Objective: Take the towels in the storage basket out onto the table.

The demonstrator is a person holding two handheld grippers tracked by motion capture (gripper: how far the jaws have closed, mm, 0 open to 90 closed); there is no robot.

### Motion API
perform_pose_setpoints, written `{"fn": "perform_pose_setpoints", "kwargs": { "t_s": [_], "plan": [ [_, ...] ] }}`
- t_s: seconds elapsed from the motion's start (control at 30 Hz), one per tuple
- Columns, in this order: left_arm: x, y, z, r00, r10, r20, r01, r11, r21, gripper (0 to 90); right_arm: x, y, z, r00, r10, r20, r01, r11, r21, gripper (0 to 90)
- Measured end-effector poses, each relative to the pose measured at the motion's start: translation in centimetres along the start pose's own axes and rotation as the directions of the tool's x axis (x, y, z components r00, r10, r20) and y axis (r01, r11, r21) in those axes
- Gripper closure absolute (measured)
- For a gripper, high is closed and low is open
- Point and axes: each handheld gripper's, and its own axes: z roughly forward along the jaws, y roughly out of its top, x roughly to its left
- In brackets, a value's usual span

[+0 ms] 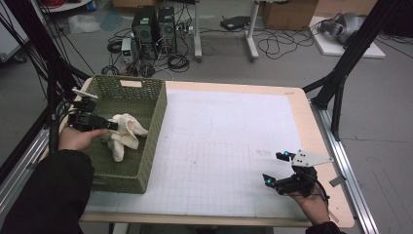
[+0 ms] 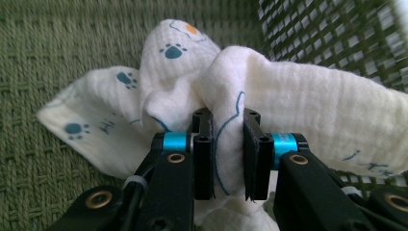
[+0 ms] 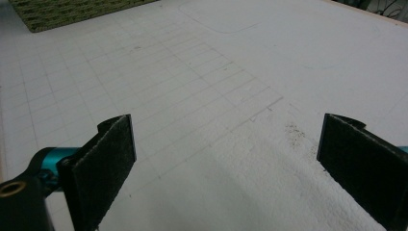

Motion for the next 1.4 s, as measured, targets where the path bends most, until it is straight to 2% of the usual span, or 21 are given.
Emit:
{"fn": "perform_pose_setpoints", "kwargs": {
  "t_s": [0.1, 0.17, 0.27, 0.37, 0.4, 0.43, 0.47, 0.5, 0.53, 0.6, 0.67, 0.7, 0.87, 0.9, 1.03, 1.2, 1.23, 1.3, 1.33, 1.37, 1.4],
  "plan": [
    [0.7, -0.2, -1.2, 0.9987, -0.028, 0.042, 0.030, 0.9986, -0.043, 77.4, 0.0, 0.0, 0.0, 1.0000, -0.004, 0.003, 0.004, 1.000, -0.002, 5.4],
    [1.1, -0.4, -1.9, 0.9948, -0.047, 0.091, 0.053, 0.9959, -0.072, 77.4, 0.0, 0.0, 0.0, 1.0000, -0.001, 0.002, 0.001, 1.000, -0.003, 5.4],
    [1.7, -0.5, -3.2, 0.9809, -0.075, 0.179, 0.099, 0.9866, -0.129, 77.4, 0.0, 0.1, 0.0, 1.0000, 0.000, 0.002, 0.000, 1.000, -0.004, 5.4],
    [2.0, -0.5, -4.2, 0.9663, -0.096, 0.239, 0.138, 0.9762, -0.167, 77.4, 0.0, 0.1, 0.1, 1.0000, 0.001, 0.003, -0.001, 1.000, -0.003, 5.4],
    [2.2, -0.5, -4.5, 0.9569, -0.112, 0.268, 0.164, 0.9695, -0.182, 77.4, -0.1, 0.1, 0.0, 1.0000, -0.001, 0.003, 0.001, 1.000, -0.004, 5.4],
    [2.5, -0.6, -4.8, 0.9400, -0.129, 0.316, 0.196, 0.9615, -0.192, 77.4, 0.0, 0.1, 0.0, 1.0000, 0.002, 0.003, -0.002, 1.000, -0.005, 5.4],
    [2.5, -0.6, -4.8, 0.9400, -0.129, 0.316, 0.196, 0.9615, -0.192, 77.4, 0.0, 0.1, 0.0, 1.0000, 0.002, 0.003, -0.002, 1.000, -0.005, 5.4],
    [2.7, -0.7, -4.9, 0.9205, -0.141, 0.364, 0.224, 0.9545, -0.197, 77.4, 0.0, 0.1, 0.0, 1.0000, 0.004, 0.003, -0.004, 1.000, -0.006, 5.4],
    [2.9, -0.8, -5.1, 0.9078, -0.150, 0.392, 0.245, 0.9477, -0.204, 77.4, -0.1, 0.1, -0.1, 1.0000, 0.002, 0.005, -0.002, 1.000, -0.009, 5.4],
    [3.1, -0.8, -5.3, 0.8878, -0.163, 0.430, 0.276, 0.9371, -0.214, 77.4, -0.1, 0.1, -0.1, 1.0000, 0.006, 0.006, -0.005, 1.000, -0.012, 5.4],
    [3.1, -0.8, -5.6, 0.8744, -0.167, 0.455, 0.293, 0.9306, -0.220, 77.4, -0.1, 0.1, -0.1, 1.0000, 0.002, 0.008, -0.002, 1.000, -0.014, 5.4],
    [3.1, -0.8, -5.7, 0.8623, -0.165, 0.479, 0.300, 0.9285, -0.219, 77.4, -0.1, 0.2, -0.1, 1.0000, 0.003, 0.007, -0.003, 1.000, -0.013, 5.4],
    [2.6, -0.7, -6.3, 0.8332, -0.148, 0.533, 0.313, 0.9201, -0.235, 77.5, 0.0, 0.2, 0.0, 1.0000, 0.004, 0.003, -0.004, 1.000, -0.009, 5.4],
    [2.5, -0.6, -6.3, 0.8237, -0.145, 0.548, 0.321, 0.9163, -0.239, 77.5, -0.1, 0.2, 0.0, 1.0000, -0.001, 0.003, 0.001, 1.000, -0.012, 5.4],
    [1.6, -0.4, -6.7, 0.8156, -0.133, 0.563, 0.327, 0.9094, -0.258, 77.5, 0.0, 0.2, 0.0, 1.0000, -0.003, 0.002, 0.003, 1.000, -0.013, 5.4],
    [0.3, 0.0, -7.0, 0.7932, -0.100, 0.601, 0.321, 0.9069, -0.273, 77.6, 0.0, 0.3, 0.0, 1.0000, -0.001, 0.002, 0.001, 1.000, -0.014, 5.4],
    [0.0, 0.1, -6.9, 0.7868, -0.098, 0.609, 0.329, 0.9025, -0.278, 77.6, 0.0, 0.3, 0.0, 1.0000, -0.003, 0.000, 0.003, 1.000, -0.014, 5.4],
    [-0.5, 0.2, -6.8, 0.7798, -0.088, 0.620, 0.323, 0.9047, -0.278, 77.6, 0.0, 0.3, 0.1, 1.0000, -0.002, -0.002, 0.002, 1.000, -0.014, 5.4],
    [-0.9, 0.4, -6.7, 0.7812, -0.085, 0.619, 0.320, 0.9052, -0.280, 77.6, 0.0, 0.4, 0.1, 1.0000, -0.004, -0.003, 0.004, 1.000, -0.017, 5.4],
    [-1.2, 0.4, -6.6, 0.7789, -0.081, 0.622, 0.318, 0.9057, -0.280, 77.6, 0.0, 0.4, 0.1, 1.0000, -0.006, -0.003, 0.006, 1.000, -0.018, 5.4],
    [-1.7, 0.6, -6.6, 0.7784, -0.071, 0.624, 0.306, 0.9103, -0.278, 77.6, 0.0, 0.4, 0.1, 1.0000, -0.004, -0.005, 0.004, 1.000, -0.017, 5.4]
  ]
}}
